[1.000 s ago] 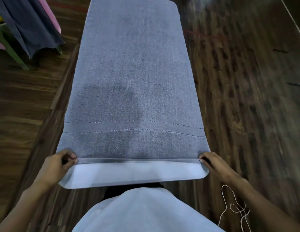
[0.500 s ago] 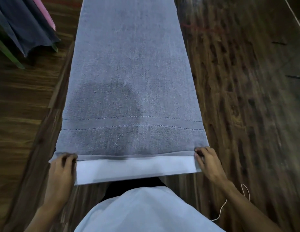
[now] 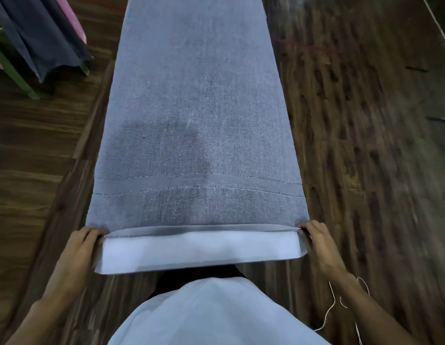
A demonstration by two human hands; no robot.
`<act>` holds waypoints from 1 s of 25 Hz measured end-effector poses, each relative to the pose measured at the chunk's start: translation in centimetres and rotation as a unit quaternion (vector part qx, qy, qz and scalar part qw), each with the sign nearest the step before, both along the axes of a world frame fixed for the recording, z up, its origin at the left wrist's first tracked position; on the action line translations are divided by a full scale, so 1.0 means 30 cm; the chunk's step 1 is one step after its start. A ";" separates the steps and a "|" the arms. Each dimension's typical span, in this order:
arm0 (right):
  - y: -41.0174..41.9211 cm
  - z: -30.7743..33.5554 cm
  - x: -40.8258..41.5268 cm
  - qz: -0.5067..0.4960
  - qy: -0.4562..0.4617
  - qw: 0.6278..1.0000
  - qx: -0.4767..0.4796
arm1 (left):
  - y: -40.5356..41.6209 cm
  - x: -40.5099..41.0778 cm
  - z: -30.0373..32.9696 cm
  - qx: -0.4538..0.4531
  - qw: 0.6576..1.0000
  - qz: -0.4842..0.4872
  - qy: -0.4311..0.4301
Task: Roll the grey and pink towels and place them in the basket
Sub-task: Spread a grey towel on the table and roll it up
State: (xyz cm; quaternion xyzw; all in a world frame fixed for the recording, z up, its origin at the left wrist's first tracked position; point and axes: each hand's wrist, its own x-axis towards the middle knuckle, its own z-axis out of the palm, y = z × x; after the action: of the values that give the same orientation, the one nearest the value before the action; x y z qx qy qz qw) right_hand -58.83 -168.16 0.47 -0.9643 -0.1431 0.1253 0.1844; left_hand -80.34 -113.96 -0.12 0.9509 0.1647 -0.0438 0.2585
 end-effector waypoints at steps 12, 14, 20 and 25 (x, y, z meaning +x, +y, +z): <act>0.057 0.050 0.132 -0.056 -0.006 0.992 -0.112 | -0.016 0.097 0.033 0.031 0.995 0.087 0.034; 0.065 0.032 0.063 -0.035 -0.045 0.994 -0.094 | -0.083 0.065 0.033 -0.029 0.991 0.131 -0.002; 0.035 -0.006 0.008 -0.023 -0.036 0.999 -0.020 | -0.122 0.056 -0.002 -0.003 0.989 0.139 -0.044; 0.059 0.013 0.027 -0.052 -0.014 0.998 -0.029 | -0.091 0.066 0.021 -0.009 0.992 0.121 -0.032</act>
State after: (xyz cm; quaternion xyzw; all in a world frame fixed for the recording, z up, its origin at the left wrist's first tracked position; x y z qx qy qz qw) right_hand -58.01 -166.38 0.85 -0.9770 -0.0921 0.1060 0.1604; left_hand -78.36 -116.70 0.51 0.9225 0.2701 0.0169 0.2752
